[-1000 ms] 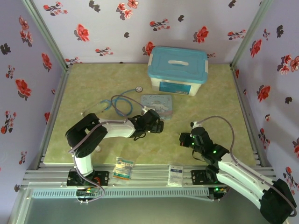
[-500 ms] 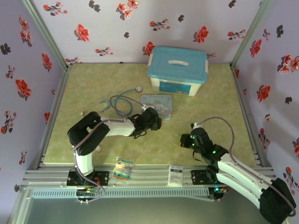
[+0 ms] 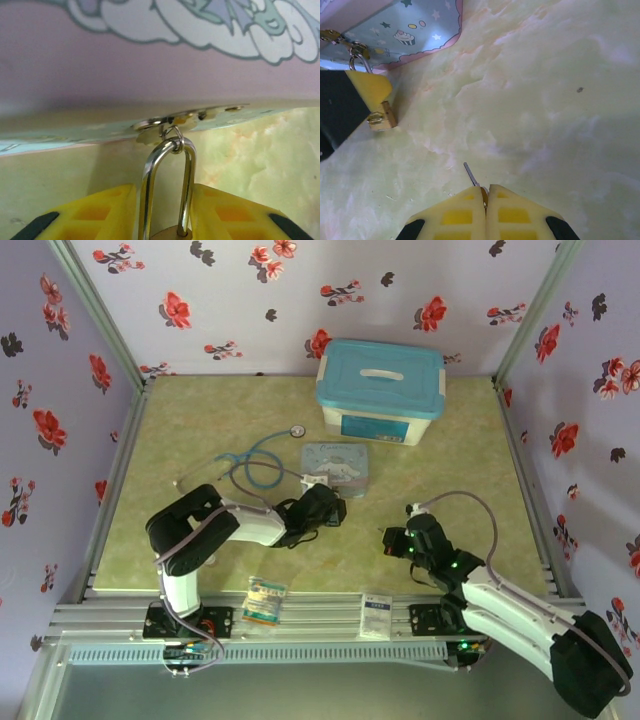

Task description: Unlock a padlock with a key

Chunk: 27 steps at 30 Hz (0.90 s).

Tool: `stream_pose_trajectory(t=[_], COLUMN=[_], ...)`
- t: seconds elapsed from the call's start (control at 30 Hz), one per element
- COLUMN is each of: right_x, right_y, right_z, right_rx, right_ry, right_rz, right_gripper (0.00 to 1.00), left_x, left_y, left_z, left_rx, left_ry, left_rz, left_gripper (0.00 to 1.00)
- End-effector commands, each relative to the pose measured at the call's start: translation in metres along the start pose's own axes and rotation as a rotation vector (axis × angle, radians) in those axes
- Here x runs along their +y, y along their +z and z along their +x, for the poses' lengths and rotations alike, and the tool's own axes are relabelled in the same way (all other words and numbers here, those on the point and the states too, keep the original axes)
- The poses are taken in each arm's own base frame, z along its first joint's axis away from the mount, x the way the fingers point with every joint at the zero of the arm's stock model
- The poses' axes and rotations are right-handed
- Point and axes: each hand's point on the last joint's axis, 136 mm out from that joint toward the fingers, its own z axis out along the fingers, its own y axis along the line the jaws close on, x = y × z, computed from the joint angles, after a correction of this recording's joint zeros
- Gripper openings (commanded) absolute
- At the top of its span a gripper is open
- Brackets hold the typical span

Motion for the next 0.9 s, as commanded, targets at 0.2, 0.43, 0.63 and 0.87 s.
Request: stream_pose_trajectory(t=[0.2,0.43,0.63,0.87], right_x=[0.007,0.008,0.008,0.005], right_y=[0.002,0.005,0.005,0.003], right_z=[-0.005,-0.003,-0.002,0.001], right_rx=[-0.019,-0.009,-0.009,-0.013], right_ry=[0.018,0.028,0.029,0.041], right_rz=[-0.039,-0.047,-0.057,-0.058], right_gripper=[0.0,0.0,0.0,0.0], left_x=[0.0,-0.005,-0.004,-0.009], left_y=[-0.013,-0.006,0.001,0.0], left_z=[0.039,0.046,0.044,0.039], left_rx=[0.097,0.101,0.097,0.09], left_ry=[-0.062,-0.081,-0.063,-0.077], left_rz=[0.036,0.055,0.039,0.048], left_gripper=[0.36,0.27,0.28,0.12])
